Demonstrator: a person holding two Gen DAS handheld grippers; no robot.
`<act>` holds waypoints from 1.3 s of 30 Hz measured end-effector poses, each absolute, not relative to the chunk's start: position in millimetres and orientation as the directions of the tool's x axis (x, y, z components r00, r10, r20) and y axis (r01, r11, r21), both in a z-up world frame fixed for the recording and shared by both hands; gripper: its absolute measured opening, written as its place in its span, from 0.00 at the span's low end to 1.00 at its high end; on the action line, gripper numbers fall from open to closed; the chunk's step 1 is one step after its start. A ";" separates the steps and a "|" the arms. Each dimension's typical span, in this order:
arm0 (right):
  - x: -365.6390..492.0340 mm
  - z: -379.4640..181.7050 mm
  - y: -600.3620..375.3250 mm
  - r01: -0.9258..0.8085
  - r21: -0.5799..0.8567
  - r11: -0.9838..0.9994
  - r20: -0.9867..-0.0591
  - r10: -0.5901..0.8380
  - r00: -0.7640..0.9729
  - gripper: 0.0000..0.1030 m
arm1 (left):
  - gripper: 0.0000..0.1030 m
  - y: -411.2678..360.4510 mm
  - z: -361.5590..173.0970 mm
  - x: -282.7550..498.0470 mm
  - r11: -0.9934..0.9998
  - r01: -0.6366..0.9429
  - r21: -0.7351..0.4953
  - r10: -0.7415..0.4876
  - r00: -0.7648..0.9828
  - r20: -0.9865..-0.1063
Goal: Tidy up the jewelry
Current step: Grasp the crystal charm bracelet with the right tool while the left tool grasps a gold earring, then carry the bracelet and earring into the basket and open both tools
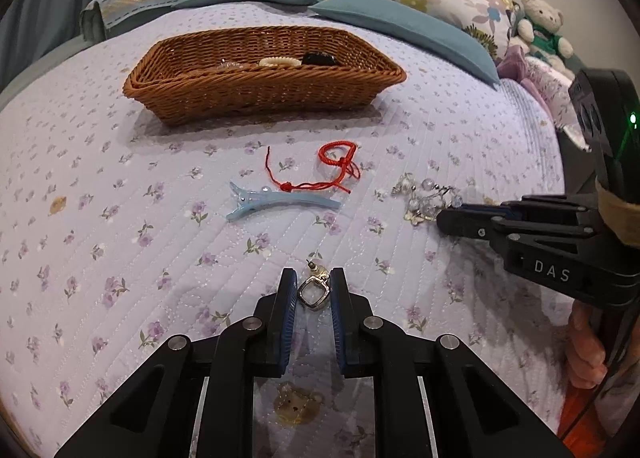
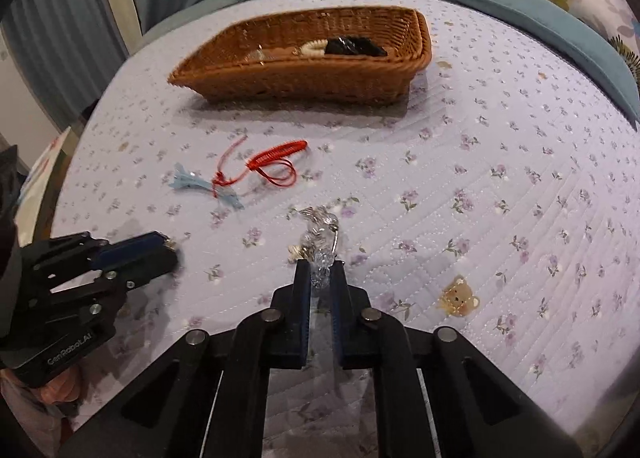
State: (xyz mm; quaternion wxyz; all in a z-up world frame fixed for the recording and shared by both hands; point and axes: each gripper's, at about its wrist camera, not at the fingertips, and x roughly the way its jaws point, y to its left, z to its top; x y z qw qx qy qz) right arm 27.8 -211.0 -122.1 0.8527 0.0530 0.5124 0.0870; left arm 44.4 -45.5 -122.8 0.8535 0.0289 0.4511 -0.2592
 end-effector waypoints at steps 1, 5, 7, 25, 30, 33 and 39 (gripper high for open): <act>26.5 -118.7 -211.3 -0.096 0.183 0.978 -0.858 0.207 0.471 0.11 | 0.16 -43.9 -121.9 44.5 0.861 0.468 -0.200 -0.428 0.455 -0.781; 20.6 -103.2 -213.3 -0.101 0.193 0.976 -0.830 0.218 0.514 0.11 | 0.16 -40.4 -116.6 42.8 0.855 0.467 -0.224 -0.452 0.460 -0.765; 19.2 -96.6 -216.3 -0.096 0.202 0.975 -0.821 0.222 0.525 0.11 | 0.16 -38.9 -113.8 41.6 0.853 0.467 -0.234 -0.461 0.463 -0.757; 49.3 -14.9 -200.0 -0.182 0.187 0.965 -0.721 0.261 0.642 0.11 | 0.16 -23.7 -39.2 49.0 0.835 0.488 -0.255 -0.526 0.569 -0.633; 85.9 3.9 -191.9 -0.217 0.158 0.963 -0.682 0.265 0.682 0.11 | 0.16 -24.7 -11.5 84.4 0.855 0.471 -0.218 -0.496 0.620 -0.608; 114.8 4.2 -188.6 -0.225 0.161 0.961 -0.673 0.273 0.687 0.11 | 0.16 -21.4 -1.5 123.6 0.872 0.436 -0.220 -0.474 0.647 -0.598; 184.1 -19.2 -185.0 -0.202 0.219 0.955 -0.693 0.298 0.657 0.11 | 0.16 -15.1 -14.7 200.8 0.884 0.366 -0.291 -0.466 0.640 -0.611</act>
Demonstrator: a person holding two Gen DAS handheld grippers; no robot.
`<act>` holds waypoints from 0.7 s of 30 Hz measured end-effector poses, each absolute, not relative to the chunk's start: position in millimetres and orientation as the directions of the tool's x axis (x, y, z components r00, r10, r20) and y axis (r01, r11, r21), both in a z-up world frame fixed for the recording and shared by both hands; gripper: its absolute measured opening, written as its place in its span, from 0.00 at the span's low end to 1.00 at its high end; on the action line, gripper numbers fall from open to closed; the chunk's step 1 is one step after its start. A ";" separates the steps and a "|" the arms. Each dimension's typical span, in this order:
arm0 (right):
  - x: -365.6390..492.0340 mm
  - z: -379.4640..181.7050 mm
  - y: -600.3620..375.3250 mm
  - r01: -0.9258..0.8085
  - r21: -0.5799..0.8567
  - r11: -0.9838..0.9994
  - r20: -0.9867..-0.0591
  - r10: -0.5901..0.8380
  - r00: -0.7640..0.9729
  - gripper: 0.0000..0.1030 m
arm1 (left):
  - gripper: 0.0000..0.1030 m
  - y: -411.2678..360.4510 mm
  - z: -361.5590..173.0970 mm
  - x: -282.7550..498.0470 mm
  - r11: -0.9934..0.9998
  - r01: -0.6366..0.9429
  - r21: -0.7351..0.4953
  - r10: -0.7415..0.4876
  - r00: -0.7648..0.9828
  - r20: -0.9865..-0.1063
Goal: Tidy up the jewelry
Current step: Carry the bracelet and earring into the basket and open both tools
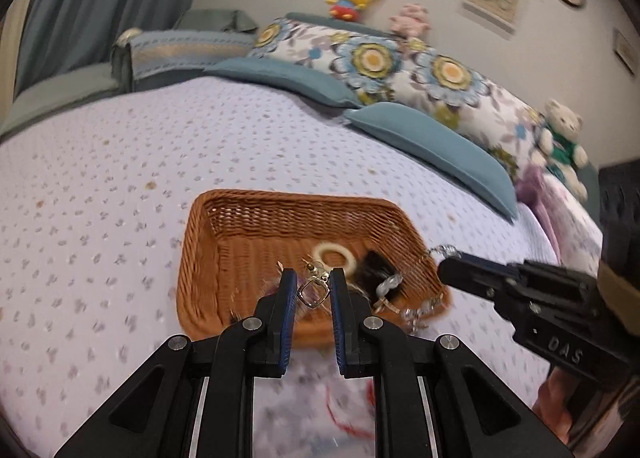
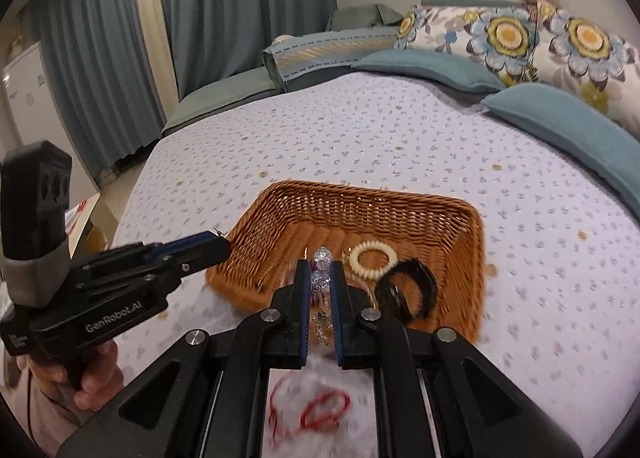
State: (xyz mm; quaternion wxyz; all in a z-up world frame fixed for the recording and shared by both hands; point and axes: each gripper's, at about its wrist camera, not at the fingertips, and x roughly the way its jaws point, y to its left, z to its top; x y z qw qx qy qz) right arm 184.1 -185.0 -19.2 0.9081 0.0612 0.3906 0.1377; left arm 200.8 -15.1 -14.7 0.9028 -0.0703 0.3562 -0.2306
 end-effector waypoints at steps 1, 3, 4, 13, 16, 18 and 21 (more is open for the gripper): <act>197.6 -24.1 -184.4 -0.197 0.230 0.953 -0.697 0.302 0.650 0.11 | 0.16 -14.3 -20.9 213.3 0.886 0.353 -0.302 -0.464 0.635 -0.618; 217.6 -32.6 -183.8 -0.193 0.251 0.948 -0.705 0.316 0.635 0.11 | 0.16 -13.1 -32.0 233.1 0.891 0.332 -0.310 -0.454 0.629 -0.631; 228.9 -37.6 -182.6 -0.190 0.259 0.947 -0.711 0.320 0.626 0.11 | 0.16 -12.5 -38.7 243.4 0.893 0.323 -0.314 -0.451 0.624 -0.638; 299.4 -79.1 -160.1 -0.163 0.257 0.953 -0.776 0.304 0.553 0.11 | 0.16 -21.7 -75.2 286.3 0.903 0.323 -0.283 -0.426 0.600 -0.677; 310.0 -92.5 -154.1 -0.148 0.244 0.958 -0.796 0.285 0.534 0.11 | 0.16 -21.6 -84.9 292.1 0.905 0.318 -0.284 -0.423 0.588 -0.690; 312.8 -100.0 -152.6 -0.140 0.241 0.960 -0.806 0.278 0.522 0.11 | 0.16 -22.9 -91.6 294.7 0.909 0.314 -0.273 -0.412 0.581 -0.702; 314.1 -108.8 -152.6 -0.131 0.252 0.959 -0.822 0.283 0.494 0.11 | 0.16 -24.4 -96.6 295.6 0.908 0.318 -0.271 -0.412 0.571 -0.710</act>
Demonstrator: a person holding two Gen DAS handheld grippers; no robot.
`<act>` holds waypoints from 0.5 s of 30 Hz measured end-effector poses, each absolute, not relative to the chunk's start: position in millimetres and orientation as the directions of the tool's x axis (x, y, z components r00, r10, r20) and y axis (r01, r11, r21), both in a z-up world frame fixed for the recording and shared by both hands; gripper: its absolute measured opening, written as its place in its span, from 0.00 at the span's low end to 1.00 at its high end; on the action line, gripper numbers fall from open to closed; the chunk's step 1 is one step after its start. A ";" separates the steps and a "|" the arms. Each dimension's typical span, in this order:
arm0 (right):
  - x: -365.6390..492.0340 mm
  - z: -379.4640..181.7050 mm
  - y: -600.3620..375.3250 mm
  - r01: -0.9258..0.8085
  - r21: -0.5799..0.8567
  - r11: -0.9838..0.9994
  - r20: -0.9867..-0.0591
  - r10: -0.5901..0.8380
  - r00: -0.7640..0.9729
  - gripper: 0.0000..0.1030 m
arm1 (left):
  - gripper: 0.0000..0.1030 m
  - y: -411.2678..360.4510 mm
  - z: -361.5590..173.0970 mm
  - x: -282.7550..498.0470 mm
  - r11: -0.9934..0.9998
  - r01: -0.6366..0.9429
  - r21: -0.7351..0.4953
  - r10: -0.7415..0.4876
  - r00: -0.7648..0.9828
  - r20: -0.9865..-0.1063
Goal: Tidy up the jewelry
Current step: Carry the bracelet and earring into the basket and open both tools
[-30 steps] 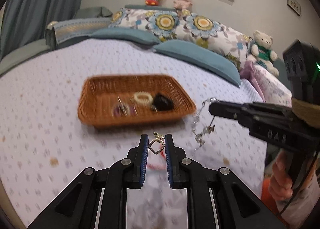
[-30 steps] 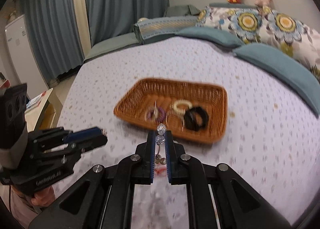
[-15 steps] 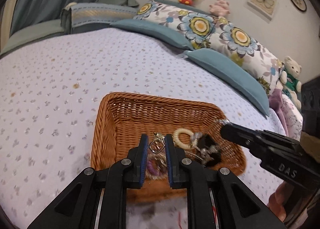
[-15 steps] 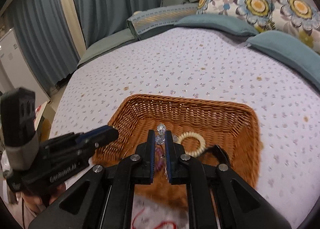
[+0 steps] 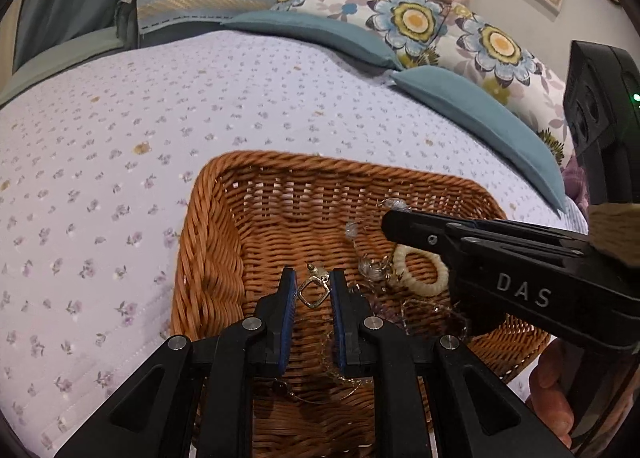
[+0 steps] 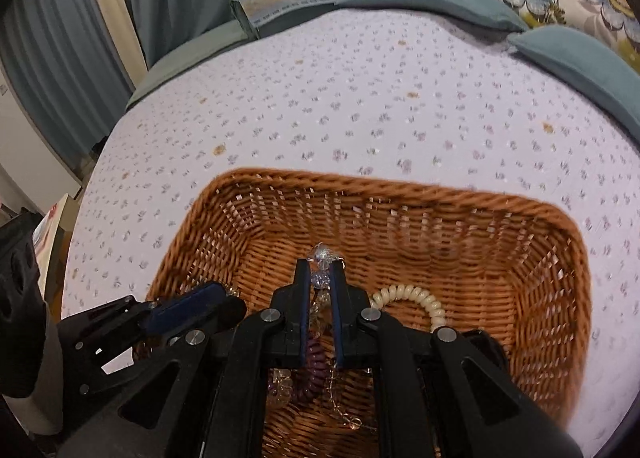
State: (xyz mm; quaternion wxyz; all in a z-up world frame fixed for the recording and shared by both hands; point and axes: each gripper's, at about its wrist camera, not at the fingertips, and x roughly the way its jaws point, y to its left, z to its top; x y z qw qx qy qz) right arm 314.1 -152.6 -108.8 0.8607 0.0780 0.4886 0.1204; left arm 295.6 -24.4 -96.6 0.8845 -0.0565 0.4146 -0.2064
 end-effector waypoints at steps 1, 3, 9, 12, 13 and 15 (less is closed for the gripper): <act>314.2 -109.9 -152.7 -0.131 0.251 0.959 -0.825 0.283 0.489 0.11 | 0.16 -24.3 -96.3 294.1 0.907 0.323 -0.271 -0.415 0.572 -0.708; 312.3 -110.8 -154.7 -0.127 0.248 0.960 -0.828 0.279 0.486 0.12 | 0.16 -22.9 -95.2 293.2 0.897 0.330 -0.294 -0.437 0.562 -0.703; 299.7 -101.7 -169.1 -0.111 0.258 0.960 -0.824 0.279 0.494 0.37 | 0.53 -12.3 -88.5 290.0 0.861 0.335 -0.384 -0.509 0.522 -0.685; 283.9 -87.6 -176.1 -0.116 0.251 0.961 -0.815 0.274 0.511 0.38 | 0.55 1.5 -71.6 280.5 0.843 0.344 -0.414 -0.538 0.546 -0.642; 275.1 -81.6 -178.9 -0.121 0.252 0.960 -0.810 0.278 0.516 0.38 | 0.55 5.9 -64.9 276.5 0.840 0.347 -0.416 -0.542 0.556 -0.630; 258.1 -69.6 -183.1 -0.130 0.253 0.959 -0.801 0.282 0.528 0.40 | 0.55 15.7 -51.1 266.6 0.834 0.355 -0.422 -0.551 0.578 -0.602</act>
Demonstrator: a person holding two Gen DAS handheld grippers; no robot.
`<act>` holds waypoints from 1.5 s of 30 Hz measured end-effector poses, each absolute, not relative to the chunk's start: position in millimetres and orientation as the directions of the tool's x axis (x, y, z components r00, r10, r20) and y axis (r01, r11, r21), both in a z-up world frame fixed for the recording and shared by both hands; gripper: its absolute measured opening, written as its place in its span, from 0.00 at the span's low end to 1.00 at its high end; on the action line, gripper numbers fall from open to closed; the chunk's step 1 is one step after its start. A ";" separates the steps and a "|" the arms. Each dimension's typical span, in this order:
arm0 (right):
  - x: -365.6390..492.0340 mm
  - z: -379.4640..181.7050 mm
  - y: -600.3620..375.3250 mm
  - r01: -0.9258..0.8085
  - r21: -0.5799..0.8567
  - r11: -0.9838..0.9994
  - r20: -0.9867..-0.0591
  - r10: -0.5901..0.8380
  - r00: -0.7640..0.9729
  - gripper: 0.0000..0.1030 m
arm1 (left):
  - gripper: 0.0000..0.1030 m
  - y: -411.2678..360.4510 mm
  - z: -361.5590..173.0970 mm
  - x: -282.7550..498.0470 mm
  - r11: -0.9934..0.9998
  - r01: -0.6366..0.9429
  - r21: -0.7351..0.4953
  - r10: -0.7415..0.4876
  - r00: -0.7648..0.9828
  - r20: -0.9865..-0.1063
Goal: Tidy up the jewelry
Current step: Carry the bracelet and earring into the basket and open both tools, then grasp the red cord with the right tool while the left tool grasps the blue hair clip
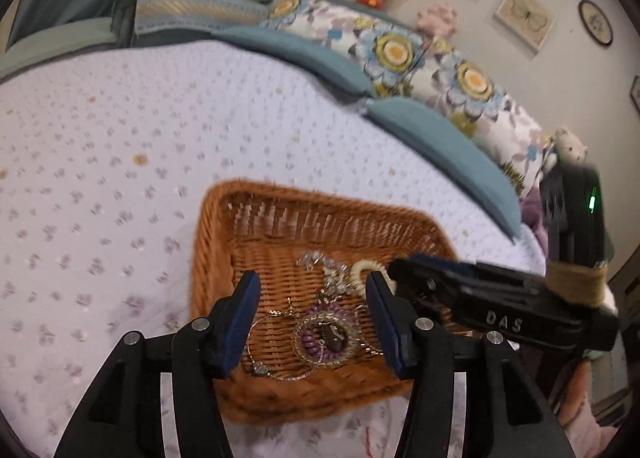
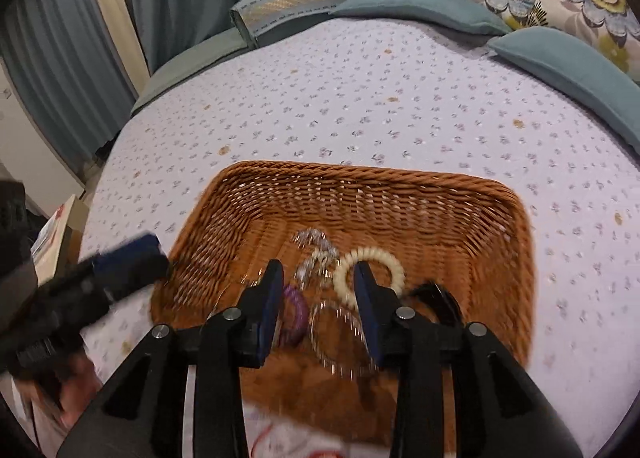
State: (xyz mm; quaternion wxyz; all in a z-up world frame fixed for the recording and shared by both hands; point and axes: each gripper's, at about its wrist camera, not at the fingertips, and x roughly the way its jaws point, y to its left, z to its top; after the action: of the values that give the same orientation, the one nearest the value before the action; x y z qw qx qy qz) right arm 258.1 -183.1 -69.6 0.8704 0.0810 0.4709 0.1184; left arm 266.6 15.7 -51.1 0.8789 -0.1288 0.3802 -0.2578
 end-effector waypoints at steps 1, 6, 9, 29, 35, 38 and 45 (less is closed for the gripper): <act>245.6 -61.9 -185.4 -0.134 0.247 0.960 -0.794 0.280 0.540 0.43 | 0.55 19.5 -45.2 261.3 0.831 0.360 -0.424 -0.555 0.586 -0.590; 188.5 -33.6 -195.8 -0.144 0.250 0.957 -0.760 0.286 0.583 0.44 | 0.55 25.3 -17.9 215.9 0.819 0.419 -0.391 -0.573 0.595 -0.563; 159.6 -26.1 -200.0 -0.143 0.268 0.953 -0.751 0.299 0.589 0.44 | 0.55 21.3 -11.6 186.8 0.812 0.465 -0.353 -0.581 0.583 -0.568; 113.1 -112.7 -202.6 -0.024 0.327 0.945 -0.831 0.299 0.468 0.44 | 0.55 -12.6 -90.6 130.8 0.794 0.522 -0.312 -0.557 0.418 -0.718; 117.9 -130.8 -206.6 0.001 0.394 0.919 -0.830 0.356 0.429 0.44 | 0.55 -30.1 -112.5 136.7 0.756 0.567 -0.326 -0.574 0.337 -0.746; 120.3 -139.8 -202.4 0.001 0.411 0.912 -0.835 0.377 0.400 0.44 | 0.55 -41.2 -118.3 130.1 0.740 0.607 -0.288 -0.555 0.311 -0.771; 123.1 -142.9 -189.5 -0.028 0.344 0.939 -0.859 0.326 0.394 0.22 | 0.55 -48.5 -121.2 119.2 0.701 0.658 -0.274 -0.557 0.267 -0.786</act>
State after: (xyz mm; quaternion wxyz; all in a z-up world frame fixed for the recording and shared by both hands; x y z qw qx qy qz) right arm 123.1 -189.5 -142.9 0.8234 0.1382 0.5397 0.1076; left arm 119.2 -48.5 -121.2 0.7940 0.0535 0.4693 -0.3827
